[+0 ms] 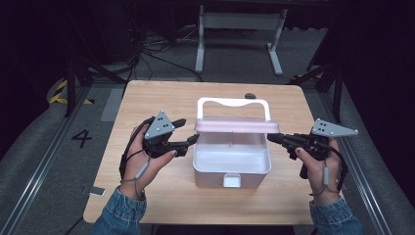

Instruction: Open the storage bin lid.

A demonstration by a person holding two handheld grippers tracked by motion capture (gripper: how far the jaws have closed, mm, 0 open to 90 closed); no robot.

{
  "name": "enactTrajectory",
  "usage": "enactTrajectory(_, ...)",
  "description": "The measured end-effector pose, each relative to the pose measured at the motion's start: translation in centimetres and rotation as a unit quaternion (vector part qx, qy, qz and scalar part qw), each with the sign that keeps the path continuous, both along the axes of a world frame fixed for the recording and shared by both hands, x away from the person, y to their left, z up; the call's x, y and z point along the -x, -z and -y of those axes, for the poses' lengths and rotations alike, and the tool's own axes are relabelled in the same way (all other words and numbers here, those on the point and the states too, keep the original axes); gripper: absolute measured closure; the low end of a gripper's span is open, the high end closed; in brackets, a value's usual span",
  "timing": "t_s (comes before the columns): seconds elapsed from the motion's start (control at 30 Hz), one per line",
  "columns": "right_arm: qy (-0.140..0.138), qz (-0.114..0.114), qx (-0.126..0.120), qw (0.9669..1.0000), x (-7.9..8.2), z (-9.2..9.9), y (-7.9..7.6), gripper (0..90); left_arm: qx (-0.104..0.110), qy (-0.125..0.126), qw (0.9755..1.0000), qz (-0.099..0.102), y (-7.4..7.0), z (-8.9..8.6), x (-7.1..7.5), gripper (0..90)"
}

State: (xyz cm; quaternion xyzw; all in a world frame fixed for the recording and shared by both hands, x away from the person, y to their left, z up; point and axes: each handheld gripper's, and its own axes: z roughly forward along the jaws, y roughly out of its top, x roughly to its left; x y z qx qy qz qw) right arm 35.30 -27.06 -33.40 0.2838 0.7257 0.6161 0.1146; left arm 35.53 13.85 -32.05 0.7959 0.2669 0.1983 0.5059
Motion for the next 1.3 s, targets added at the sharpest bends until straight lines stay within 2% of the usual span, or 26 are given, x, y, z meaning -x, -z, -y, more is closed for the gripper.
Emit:
enactTrajectory(0.33, 0.01, 0.01, -0.007, 0.9999, -0.4, 0.1, -0.1, 90.0, -0.009, 0.007, 0.9999, 0.012, -0.7, 1.7, -1.2, 35.6)
enactTrajectory(0.53, 0.012, 0.01, -0.01, 0.9998, -0.4, 0.2, -0.1, 90.0, 0.0, 0.015, 0.9997, 0.02, -1.1, 2.8, -1.8, 35.7)
enactTrajectory(0.73, 0.01, 0.007, -0.013, 0.9998, -0.4, 0.3, 0.0, 90.0, 0.003, 0.022, 0.9994, 0.028, -1.1, 3.4, -2.5, 40.9)
enactTrajectory(0.97, 0.01, 0.004, -0.016, 0.9998, -0.4, 0.4, -0.1, 90.0, 0.015, 0.022, 0.9988, 0.042, -1.2, 3.4, -2.7, 52.2)
enactTrajectory(1.13, 0.014, 0.004, -0.018, 0.9997, -0.4, 0.6, -0.1, 90.0, 0.008, 0.019, 0.9984, 0.052, -1.3, 3.4, -2.9, 57.7)
enactTrajectory(1.3, 0.016, 0.004, -0.007, 0.9998, 0.0, 1.1, -0.2, 89.0, 0.012, 0.017, 0.9982, 0.056, -1.4, 3.3, -3.3, 60.3)
